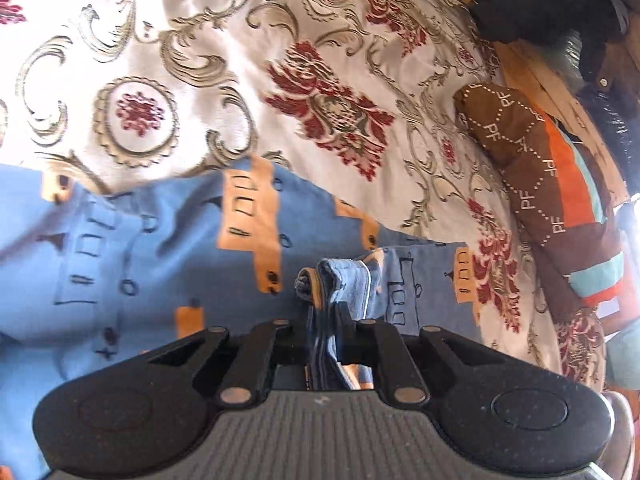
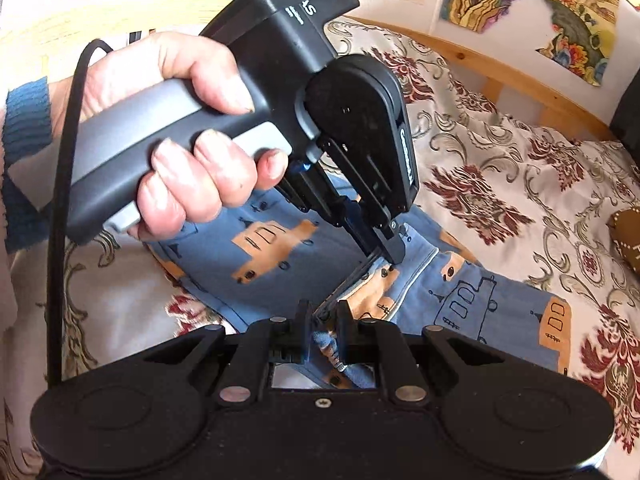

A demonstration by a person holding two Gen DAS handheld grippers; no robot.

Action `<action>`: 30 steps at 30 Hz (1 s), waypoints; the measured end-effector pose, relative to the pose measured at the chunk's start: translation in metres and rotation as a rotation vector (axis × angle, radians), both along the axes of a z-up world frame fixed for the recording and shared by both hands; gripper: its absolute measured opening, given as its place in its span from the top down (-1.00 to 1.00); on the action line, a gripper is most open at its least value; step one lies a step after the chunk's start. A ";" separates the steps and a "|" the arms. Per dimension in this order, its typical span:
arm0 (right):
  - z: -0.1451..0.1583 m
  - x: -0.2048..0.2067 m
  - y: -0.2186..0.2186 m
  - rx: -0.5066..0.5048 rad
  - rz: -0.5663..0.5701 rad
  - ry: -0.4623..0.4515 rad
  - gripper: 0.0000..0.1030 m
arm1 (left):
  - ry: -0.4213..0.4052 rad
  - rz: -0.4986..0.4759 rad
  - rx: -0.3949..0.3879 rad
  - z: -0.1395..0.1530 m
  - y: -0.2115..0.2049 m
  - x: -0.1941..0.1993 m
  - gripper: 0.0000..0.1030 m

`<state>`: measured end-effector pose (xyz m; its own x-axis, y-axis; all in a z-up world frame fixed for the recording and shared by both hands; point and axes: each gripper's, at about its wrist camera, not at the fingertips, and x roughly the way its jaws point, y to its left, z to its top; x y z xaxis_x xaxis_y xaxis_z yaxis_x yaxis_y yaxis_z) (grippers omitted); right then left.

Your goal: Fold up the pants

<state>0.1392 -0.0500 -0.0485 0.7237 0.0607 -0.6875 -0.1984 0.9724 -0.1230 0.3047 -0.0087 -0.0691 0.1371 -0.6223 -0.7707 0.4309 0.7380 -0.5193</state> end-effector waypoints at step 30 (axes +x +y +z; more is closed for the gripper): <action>0.033 -0.039 -0.016 -0.042 -0.006 -0.176 -0.99 | -0.271 0.048 0.274 0.043 0.041 -0.022 -0.23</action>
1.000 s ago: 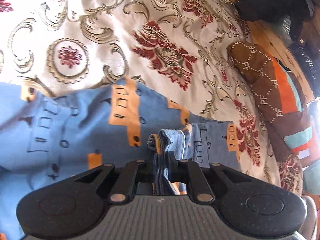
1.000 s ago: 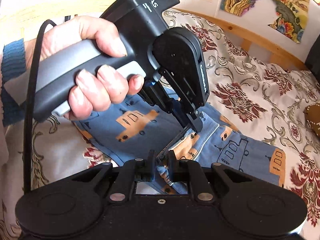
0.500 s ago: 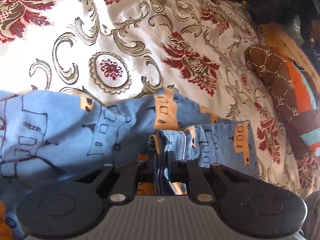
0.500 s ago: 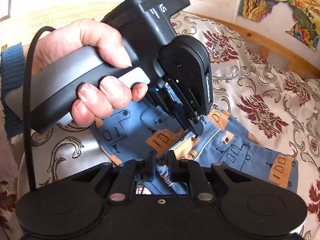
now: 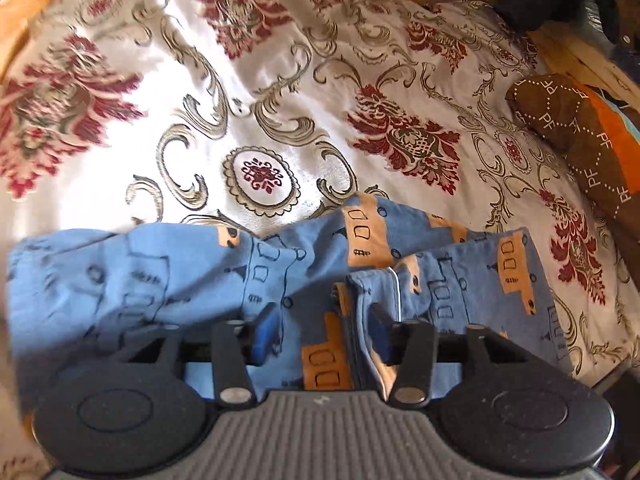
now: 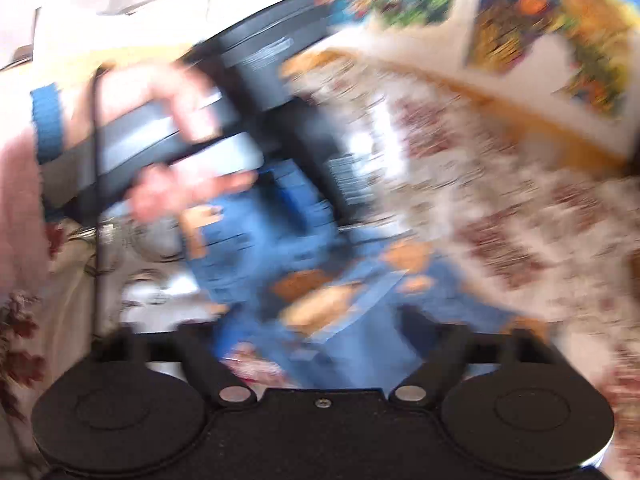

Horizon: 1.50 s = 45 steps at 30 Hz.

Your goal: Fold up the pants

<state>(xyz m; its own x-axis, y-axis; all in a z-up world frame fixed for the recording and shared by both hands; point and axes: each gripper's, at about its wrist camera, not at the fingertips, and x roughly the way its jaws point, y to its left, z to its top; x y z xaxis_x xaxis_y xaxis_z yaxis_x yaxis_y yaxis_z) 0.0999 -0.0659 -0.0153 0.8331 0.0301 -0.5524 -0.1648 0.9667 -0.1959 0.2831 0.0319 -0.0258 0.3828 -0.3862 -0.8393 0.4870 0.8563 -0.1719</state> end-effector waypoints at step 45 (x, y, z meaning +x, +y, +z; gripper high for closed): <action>-0.051 0.022 0.015 -0.178 -0.008 -0.144 -0.99 | -0.228 0.422 -0.131 0.014 0.121 -0.060 -0.91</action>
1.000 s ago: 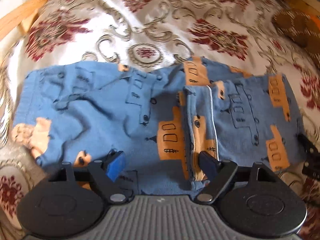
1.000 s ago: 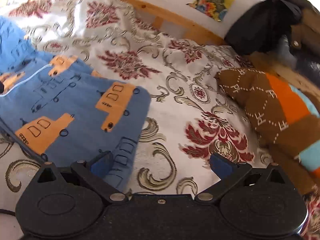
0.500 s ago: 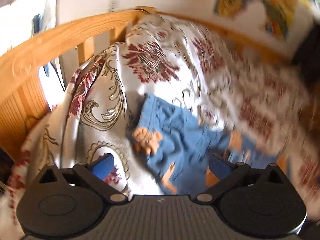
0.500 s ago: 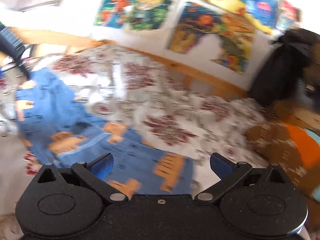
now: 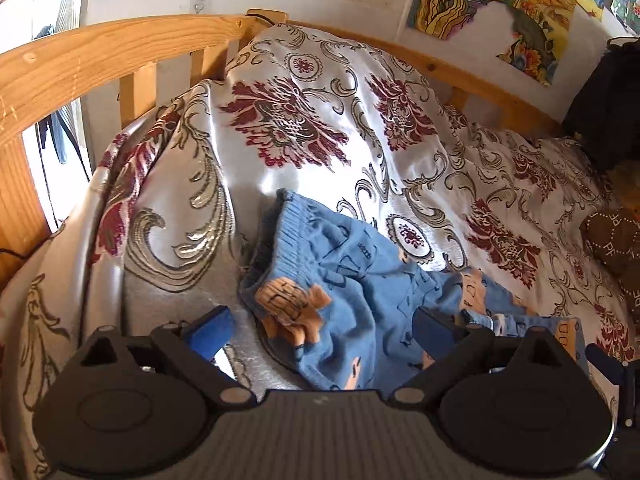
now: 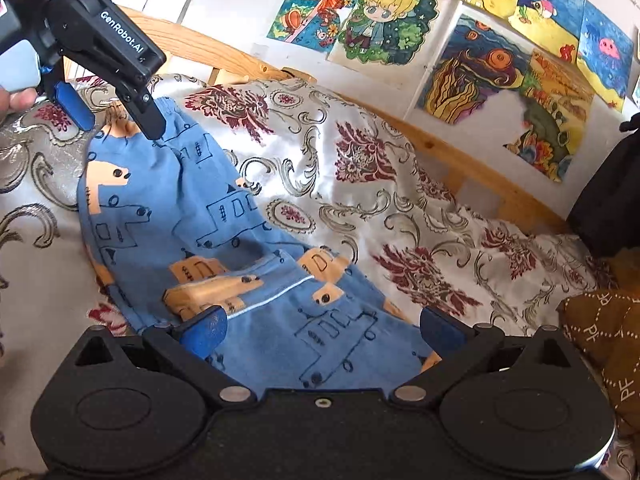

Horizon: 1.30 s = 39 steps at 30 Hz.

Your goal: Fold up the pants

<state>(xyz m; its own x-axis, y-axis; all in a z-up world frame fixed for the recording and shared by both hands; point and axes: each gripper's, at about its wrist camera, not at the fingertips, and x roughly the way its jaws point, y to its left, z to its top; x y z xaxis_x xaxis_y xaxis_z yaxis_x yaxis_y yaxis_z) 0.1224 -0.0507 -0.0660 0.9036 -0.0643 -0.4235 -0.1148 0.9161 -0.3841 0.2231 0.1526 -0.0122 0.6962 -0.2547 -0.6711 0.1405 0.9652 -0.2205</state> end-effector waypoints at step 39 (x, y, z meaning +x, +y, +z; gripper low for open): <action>0.090 -0.003 -0.170 0.488 -0.103 0.251 -0.99 | -0.336 -0.334 0.232 0.027 -0.159 -0.077 0.69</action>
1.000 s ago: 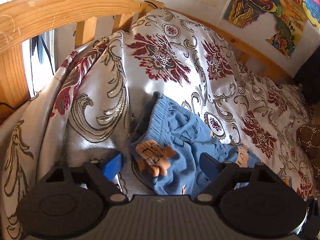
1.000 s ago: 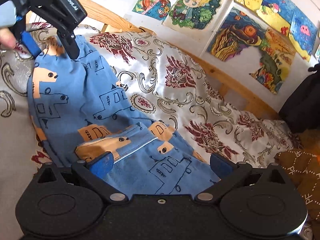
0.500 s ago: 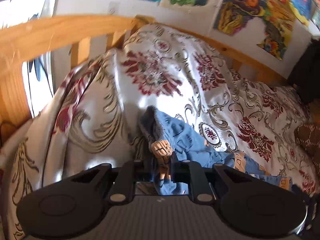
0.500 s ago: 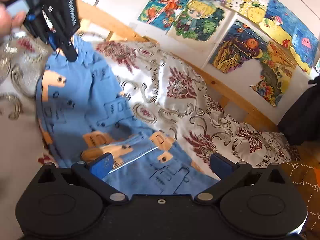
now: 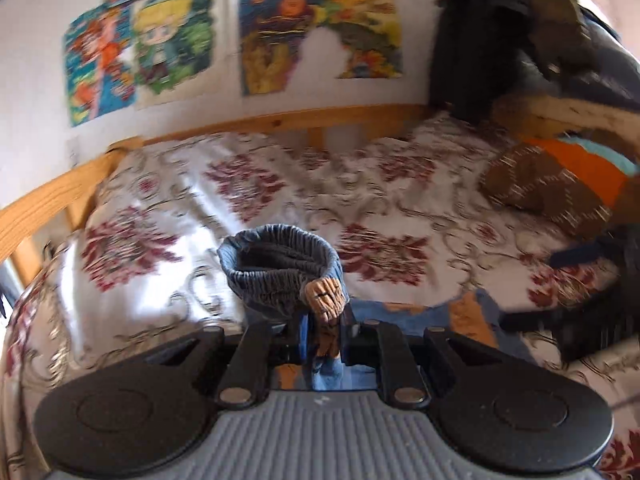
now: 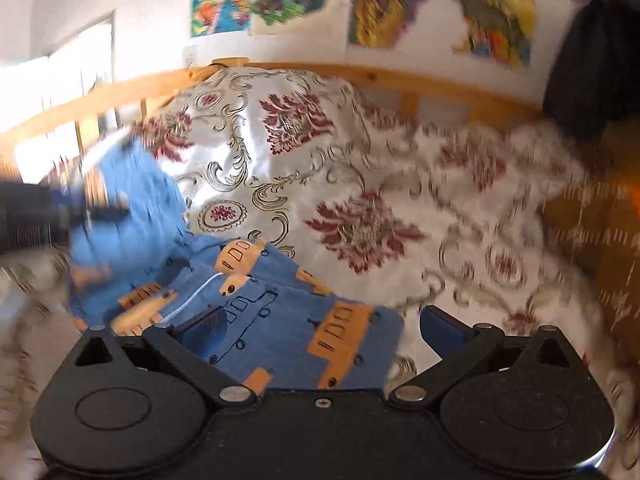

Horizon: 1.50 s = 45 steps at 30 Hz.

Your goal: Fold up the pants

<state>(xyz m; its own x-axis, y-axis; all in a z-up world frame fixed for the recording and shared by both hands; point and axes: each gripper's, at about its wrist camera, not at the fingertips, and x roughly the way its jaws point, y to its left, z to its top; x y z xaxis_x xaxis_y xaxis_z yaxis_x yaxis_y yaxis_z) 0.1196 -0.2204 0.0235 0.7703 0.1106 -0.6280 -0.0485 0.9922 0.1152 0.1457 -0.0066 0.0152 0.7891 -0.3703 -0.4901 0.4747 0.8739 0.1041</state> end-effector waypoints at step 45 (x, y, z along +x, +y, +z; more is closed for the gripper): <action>-0.068 0.011 -0.085 0.381 -0.169 0.236 0.54 | 0.026 -0.256 0.273 -0.094 -0.168 -0.072 0.60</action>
<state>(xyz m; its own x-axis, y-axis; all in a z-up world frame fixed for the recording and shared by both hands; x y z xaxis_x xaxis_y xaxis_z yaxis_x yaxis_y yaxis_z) 0.1306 -0.3050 -0.0445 0.6386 0.2525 -0.7269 0.1808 0.8690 0.4606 0.0742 -0.1749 -0.0792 0.6740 -0.4067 -0.6167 0.6796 0.6687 0.3016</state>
